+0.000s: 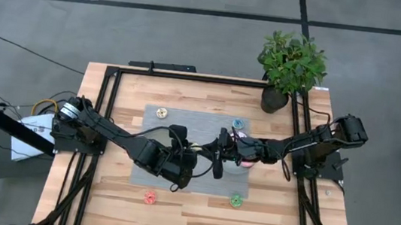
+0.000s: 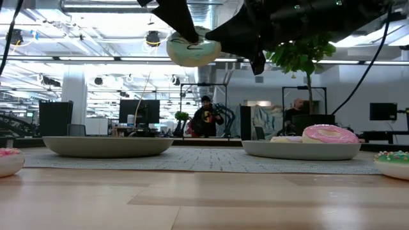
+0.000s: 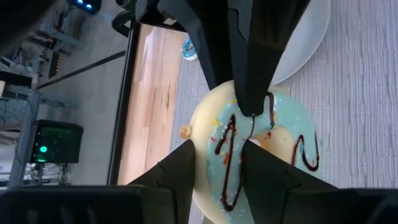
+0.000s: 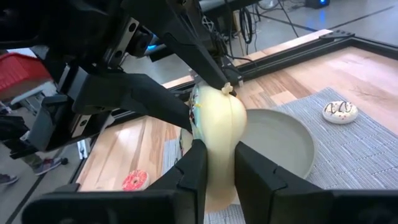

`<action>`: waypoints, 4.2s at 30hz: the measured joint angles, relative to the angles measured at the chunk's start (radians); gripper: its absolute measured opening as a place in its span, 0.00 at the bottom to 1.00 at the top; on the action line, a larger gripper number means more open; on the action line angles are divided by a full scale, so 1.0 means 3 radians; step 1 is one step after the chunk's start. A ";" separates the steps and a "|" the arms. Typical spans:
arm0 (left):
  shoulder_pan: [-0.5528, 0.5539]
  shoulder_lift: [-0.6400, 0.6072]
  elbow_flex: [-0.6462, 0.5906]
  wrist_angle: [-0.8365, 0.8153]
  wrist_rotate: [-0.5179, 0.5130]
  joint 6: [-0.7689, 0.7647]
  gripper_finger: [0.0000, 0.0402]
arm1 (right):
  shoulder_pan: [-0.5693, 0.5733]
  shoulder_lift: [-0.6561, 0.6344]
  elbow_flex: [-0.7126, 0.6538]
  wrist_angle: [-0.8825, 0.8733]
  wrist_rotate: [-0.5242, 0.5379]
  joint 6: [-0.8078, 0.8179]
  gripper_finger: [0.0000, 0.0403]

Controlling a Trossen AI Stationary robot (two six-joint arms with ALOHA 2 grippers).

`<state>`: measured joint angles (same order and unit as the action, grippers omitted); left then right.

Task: Pick & Place donuts
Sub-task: Put the big light blue donut into the blue plate

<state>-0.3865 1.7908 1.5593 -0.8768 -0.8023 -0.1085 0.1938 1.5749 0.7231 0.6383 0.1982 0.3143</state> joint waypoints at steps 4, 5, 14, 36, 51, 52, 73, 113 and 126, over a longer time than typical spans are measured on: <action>-0.0003 0.0000 0.0000 0.0001 0.0005 0.0098 0.31 | 0.0000 0.0000 0.0000 -0.0008 0.0000 0.0001 0.16; -0.0003 0.0000 0.0000 0.0001 0.0005 0.0115 0.33 | -0.0001 0.0000 0.0000 -0.0008 0.0000 0.0006 0.16; -0.0005 0.0000 0.0000 0.0005 -0.0081 0.0126 0.51 | -0.0001 0.0000 -0.0001 -0.0015 0.0008 0.0063 0.16; -0.0113 -0.0217 0.0000 -0.1993 -0.0881 -0.1883 0.62 | -0.0110 0.0000 -0.0004 -0.0306 0.0045 0.0263 0.16; -0.0671 -0.0980 -0.1357 -0.2301 -0.1392 -0.3637 0.62 | -0.0109 -0.0581 -0.0001 -0.1531 0.0036 0.0742 0.16; -0.0705 -0.1063 -0.1470 -0.2278 -0.1406 -0.3687 0.62 | -0.0109 -0.0627 -0.0002 -0.1659 0.0037 0.0784 0.16; -0.0933 -0.2230 -0.2779 -0.1655 -0.1594 -0.3712 0.62 | -0.0113 -0.0800 -0.0003 -0.2889 0.0034 0.1694 0.16; -0.0086 -0.4053 -0.4164 0.1882 -0.0148 -0.0144 0.62 | -0.0043 -0.0585 -0.0090 -0.2894 0.0137 0.2304 0.16; -0.0085 -0.4050 -0.4164 0.1968 -0.0073 -0.0151 0.62 | -0.0013 -0.0495 -0.0093 -0.2982 0.0126 0.2268 0.16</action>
<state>-0.4121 0.5758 0.3099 -0.2863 -0.8242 -0.1539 0.1898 1.4265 0.6953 -0.2562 0.2359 0.9948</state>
